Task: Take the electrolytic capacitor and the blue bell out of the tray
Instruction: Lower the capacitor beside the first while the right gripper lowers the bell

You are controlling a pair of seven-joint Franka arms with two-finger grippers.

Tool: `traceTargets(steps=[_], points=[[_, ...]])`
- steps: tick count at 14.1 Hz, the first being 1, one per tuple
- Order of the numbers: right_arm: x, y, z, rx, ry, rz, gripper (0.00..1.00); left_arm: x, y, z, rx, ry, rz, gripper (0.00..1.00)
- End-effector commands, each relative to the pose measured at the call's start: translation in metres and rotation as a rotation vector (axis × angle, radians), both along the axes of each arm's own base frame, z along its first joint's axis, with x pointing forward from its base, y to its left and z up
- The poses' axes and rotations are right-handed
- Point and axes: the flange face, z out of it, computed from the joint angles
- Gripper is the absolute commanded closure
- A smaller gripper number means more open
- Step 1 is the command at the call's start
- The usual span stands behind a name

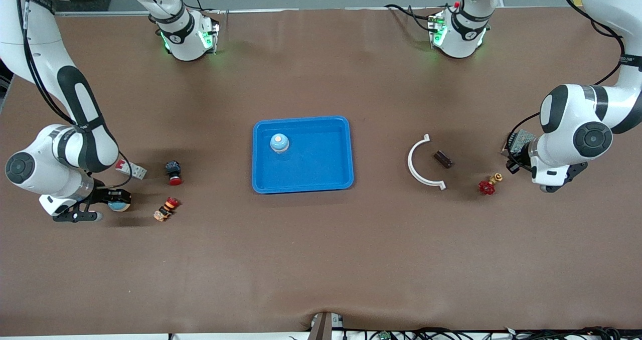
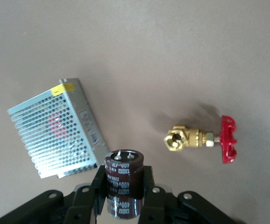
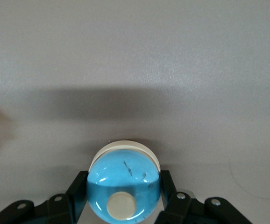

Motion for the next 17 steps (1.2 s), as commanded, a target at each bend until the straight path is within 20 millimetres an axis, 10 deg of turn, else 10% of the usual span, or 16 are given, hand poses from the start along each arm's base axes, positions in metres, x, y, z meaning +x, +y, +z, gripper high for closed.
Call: traceTargets(steps=[1, 7, 8, 9, 17], points=[[0.000, -0.006, -0.007, 0.016, -0.014, -0.013, 1.00, -0.024, -0.006, 0.000, 0.004, -0.062, 0.000, 1.00], [0.001, -0.004, -0.018, 0.029, -0.024, -0.032, 1.00, -0.038, -0.032, -0.008, 0.006, -0.054, 0.020, 1.00], [0.001, -0.005, -0.017, 0.029, -0.026, -0.037, 0.78, -0.038, -0.039, -0.007, 0.006, -0.059, 0.032, 1.00], [0.001, -0.005, -0.017, 0.029, -0.027, -0.037, 0.01, -0.038, -0.047, -0.007, 0.007, -0.064, 0.054, 1.00], [0.013, -0.001, 0.007, 0.045, 0.010, -0.021, 0.00, -0.044, -0.069, -0.021, -0.006, -0.043, 0.081, 1.00]])
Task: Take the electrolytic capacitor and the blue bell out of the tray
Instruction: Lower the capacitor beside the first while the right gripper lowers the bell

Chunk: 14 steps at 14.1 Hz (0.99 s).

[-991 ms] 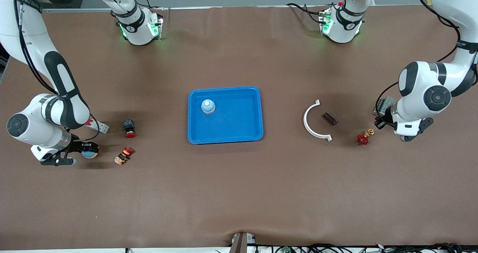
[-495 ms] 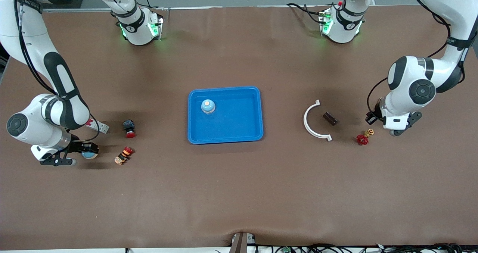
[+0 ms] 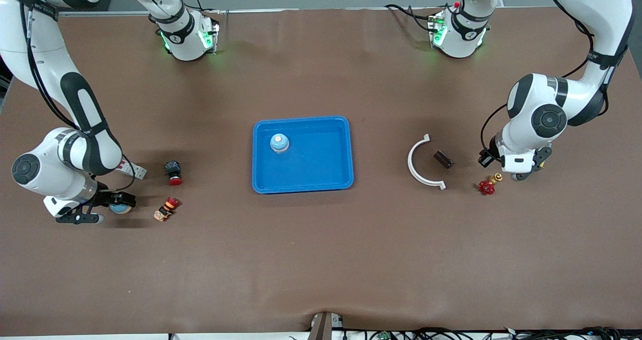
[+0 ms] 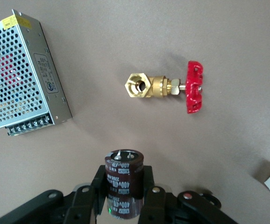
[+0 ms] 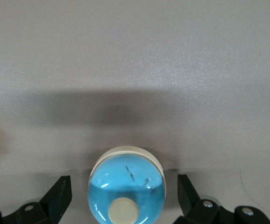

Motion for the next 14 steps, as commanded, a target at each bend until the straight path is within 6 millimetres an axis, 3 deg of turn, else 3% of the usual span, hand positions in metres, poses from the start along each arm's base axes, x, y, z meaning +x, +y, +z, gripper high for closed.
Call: traceTargets(steps=[1, 3, 6, 8, 9, 10, 11, 14], points=[[0.015, 0.000, 0.028, 0.037, 0.042, 0.004, 0.00, -0.010, 0.002, -0.009, -0.007, 0.007, 0.001, 1.00], [0.030, 0.002, 0.056, 0.055, 0.090, 0.007, 0.00, -0.016, 0.000, -0.027, -0.040, -0.010, 0.000, 1.00], [0.035, 0.016, 0.069, 0.060, 0.109, 0.010, 0.00, -0.018, 0.006, -0.042, -0.065, -0.005, 0.014, 1.00], [0.035, 0.047, 0.091, 0.061, 0.137, -0.034, 0.00, -0.017, 0.008, -0.049, -0.071, -0.008, 0.003, 1.00], [0.036, 0.069, 0.102, 0.054, 0.147, -0.068, 0.00, -0.016, 0.008, -0.051, -0.066, -0.008, -0.007, 0.77], [0.034, 0.091, 0.112, 0.047, 0.153, -0.103, 0.00, -0.015, 0.008, -0.051, -0.063, -0.009, -0.013, 0.35], [0.031, 0.115, 0.117, 0.038, 0.155, -0.137, 0.00, -0.014, 0.008, -0.048, -0.061, -0.014, -0.015, 0.00], [0.021, 0.164, 0.121, 0.022, 0.162, -0.236, 0.00, 0.008, 0.010, -0.016, -0.032, -0.064, -0.020, 0.00]])
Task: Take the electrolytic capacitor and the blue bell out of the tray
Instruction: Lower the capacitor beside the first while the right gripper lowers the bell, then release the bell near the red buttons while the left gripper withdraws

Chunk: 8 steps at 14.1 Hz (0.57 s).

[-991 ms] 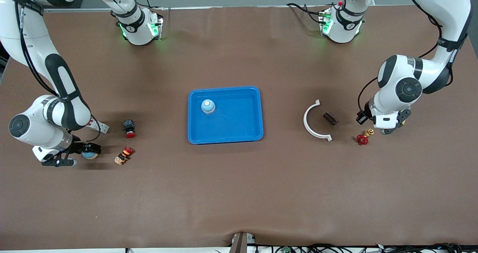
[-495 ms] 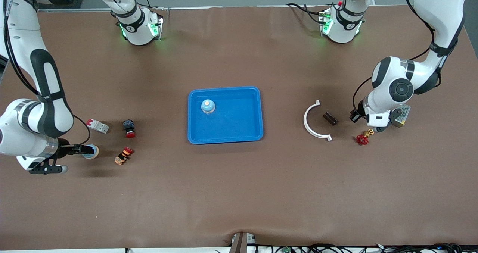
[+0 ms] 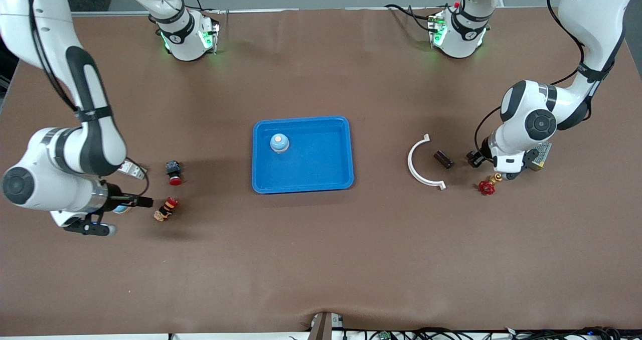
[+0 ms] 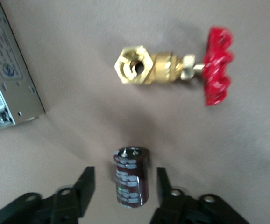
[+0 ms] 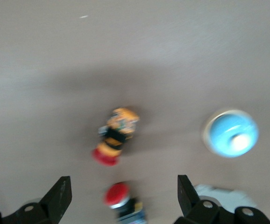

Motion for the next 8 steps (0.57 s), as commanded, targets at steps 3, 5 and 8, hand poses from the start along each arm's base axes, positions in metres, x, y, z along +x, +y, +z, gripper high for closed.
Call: traceTargets(steps=[3, 5, 8], points=[[-0.023, 0.047, 0.008, -0.024, 0.011, -0.098, 0.00, 0.064, -0.001, 0.100, 0.083, -0.052, -0.088, 0.00], [-0.034, 0.058, 0.004, -0.022, -0.040, -0.087, 0.00, 0.086, -0.007, 0.151, 0.103, -0.018, -0.155, 0.00], [-0.043, 0.065, -0.004, -0.022, -0.064, -0.119, 0.00, 0.101, -0.017, 0.218, 0.084, 0.024, -0.279, 0.00]])
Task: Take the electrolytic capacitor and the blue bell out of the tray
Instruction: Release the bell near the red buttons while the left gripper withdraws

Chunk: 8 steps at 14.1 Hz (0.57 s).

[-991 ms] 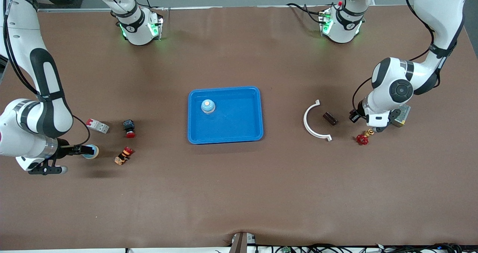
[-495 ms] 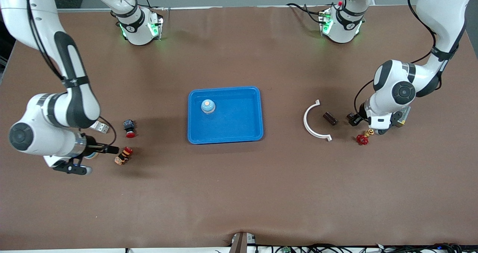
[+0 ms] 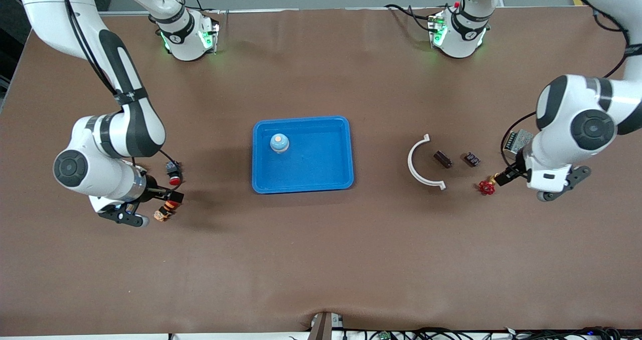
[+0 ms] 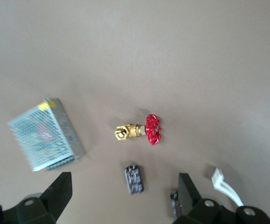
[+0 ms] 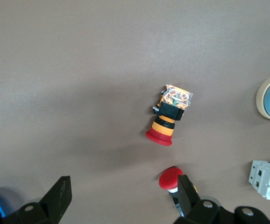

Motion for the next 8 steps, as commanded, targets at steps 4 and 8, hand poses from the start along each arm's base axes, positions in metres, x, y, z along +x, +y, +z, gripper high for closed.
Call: traceTargets(steps=[4, 8], points=[[-0.025, 0.062, 0.009, -0.012, -0.012, -0.117, 0.00, 0.013, -0.013, 0.096, -0.025, 0.051, -0.221, 0.00], [-0.053, 0.122, 0.004, -0.003, -0.070, -0.167, 0.00, 0.008, -0.021, 0.163, -0.023, 0.025, -0.283, 0.00]])
